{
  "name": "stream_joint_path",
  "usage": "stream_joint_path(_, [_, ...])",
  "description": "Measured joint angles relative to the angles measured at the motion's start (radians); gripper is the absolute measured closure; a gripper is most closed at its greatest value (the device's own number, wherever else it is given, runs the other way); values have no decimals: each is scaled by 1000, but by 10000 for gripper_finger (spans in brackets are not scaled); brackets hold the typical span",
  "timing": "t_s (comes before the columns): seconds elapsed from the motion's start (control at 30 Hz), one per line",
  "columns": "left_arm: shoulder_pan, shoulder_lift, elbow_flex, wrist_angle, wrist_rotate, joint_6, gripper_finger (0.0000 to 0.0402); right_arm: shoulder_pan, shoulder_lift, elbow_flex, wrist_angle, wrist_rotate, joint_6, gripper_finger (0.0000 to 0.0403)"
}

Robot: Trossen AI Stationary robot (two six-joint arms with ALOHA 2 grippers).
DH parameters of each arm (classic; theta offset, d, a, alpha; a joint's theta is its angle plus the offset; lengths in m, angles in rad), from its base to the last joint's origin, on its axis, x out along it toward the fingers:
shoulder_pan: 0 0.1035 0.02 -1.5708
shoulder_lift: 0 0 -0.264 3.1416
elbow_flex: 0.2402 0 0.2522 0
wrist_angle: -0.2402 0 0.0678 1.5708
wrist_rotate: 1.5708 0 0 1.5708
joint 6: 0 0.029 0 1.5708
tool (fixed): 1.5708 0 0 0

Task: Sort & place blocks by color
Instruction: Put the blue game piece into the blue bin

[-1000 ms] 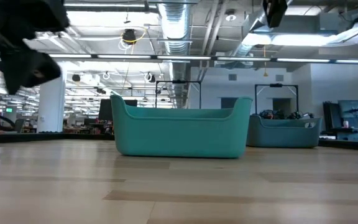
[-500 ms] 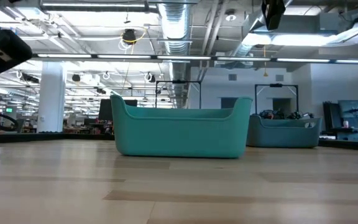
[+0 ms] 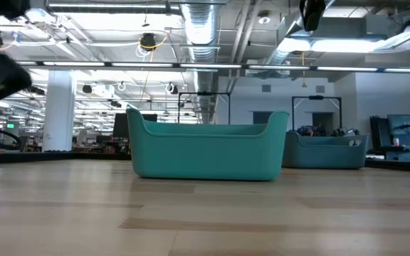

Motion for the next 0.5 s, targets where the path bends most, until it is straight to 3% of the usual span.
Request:
stream_joint_path(0.3, [0, 134, 0, -85, 85, -70, 90, -1, 0, 0, 2, 1, -2, 340])
stream_joint_path(0.5, [-2, 176, 5, -107, 27, -82, 92, -1, 0, 0, 2, 4, -3, 340])
